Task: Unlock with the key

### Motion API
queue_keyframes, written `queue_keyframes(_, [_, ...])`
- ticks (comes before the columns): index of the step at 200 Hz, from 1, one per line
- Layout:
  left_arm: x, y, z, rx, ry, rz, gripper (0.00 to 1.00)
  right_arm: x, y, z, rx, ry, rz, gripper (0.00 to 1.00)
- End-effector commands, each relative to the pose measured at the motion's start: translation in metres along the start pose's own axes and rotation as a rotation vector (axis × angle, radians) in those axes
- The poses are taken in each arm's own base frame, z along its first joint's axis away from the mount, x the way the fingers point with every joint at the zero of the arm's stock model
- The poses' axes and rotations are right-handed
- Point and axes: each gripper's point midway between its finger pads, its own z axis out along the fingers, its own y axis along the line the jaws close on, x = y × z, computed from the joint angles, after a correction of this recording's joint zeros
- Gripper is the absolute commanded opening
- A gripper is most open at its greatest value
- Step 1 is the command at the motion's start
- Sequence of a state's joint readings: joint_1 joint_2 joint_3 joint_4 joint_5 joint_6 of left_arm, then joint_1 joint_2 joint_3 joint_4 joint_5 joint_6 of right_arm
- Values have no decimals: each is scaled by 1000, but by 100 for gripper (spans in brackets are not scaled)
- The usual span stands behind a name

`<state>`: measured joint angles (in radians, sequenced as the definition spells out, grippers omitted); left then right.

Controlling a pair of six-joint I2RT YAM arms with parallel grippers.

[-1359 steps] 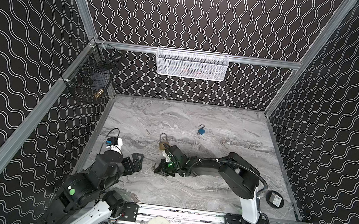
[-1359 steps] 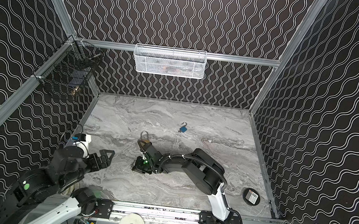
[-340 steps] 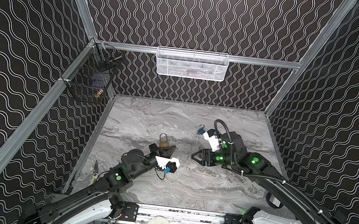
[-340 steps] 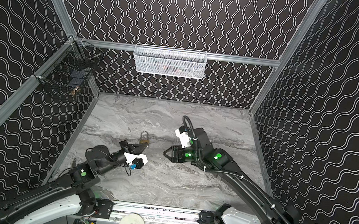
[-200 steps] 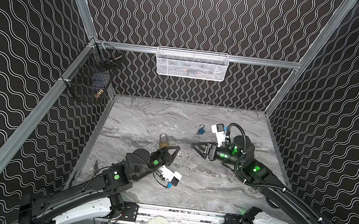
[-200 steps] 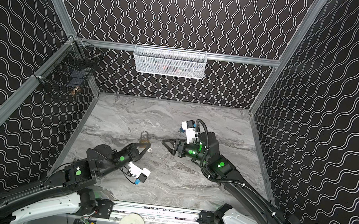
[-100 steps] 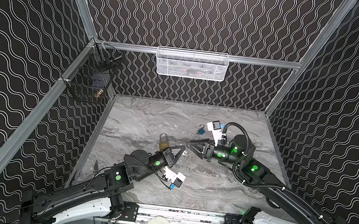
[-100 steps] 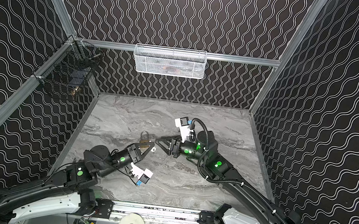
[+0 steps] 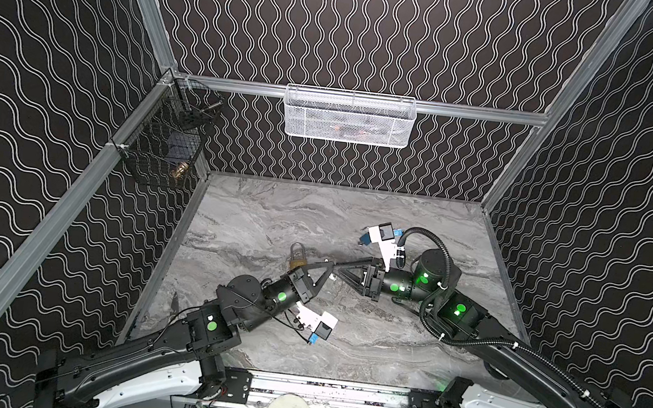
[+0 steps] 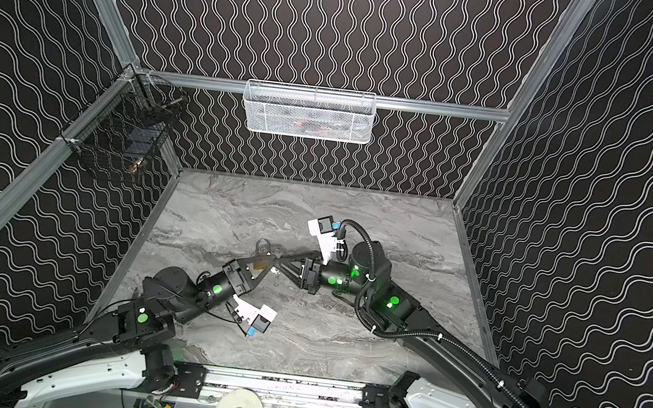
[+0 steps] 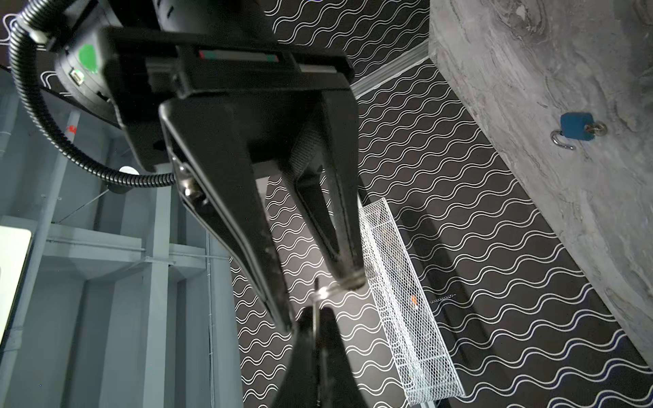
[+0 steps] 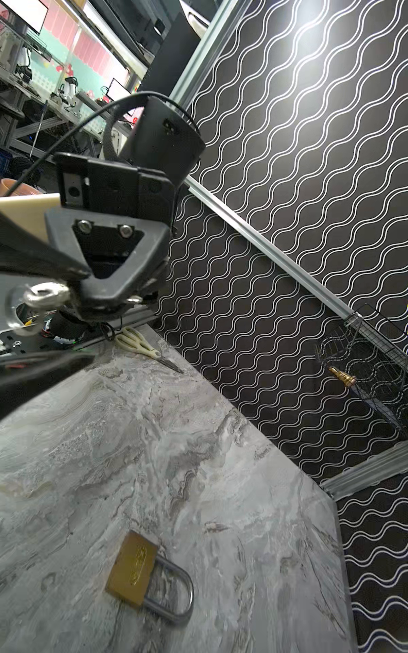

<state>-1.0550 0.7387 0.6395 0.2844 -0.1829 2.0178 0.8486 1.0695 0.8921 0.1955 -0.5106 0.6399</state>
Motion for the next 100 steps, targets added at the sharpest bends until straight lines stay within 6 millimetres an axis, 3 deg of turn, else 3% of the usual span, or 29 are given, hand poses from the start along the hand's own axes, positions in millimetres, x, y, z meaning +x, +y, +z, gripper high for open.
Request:
queue_keyframes(1, [12,21,-3,-94,48,-57,0,-2,8,0,-24,-1,16,34])
queue_keyframes(57, [16,33,-9,-154,58,-97,0,-3,18,-2,-45,-8,17,26])
queue_keyframes(100, [15,38,-11,-177,43,-117,0,-4,26,2,-86,6,18,29])
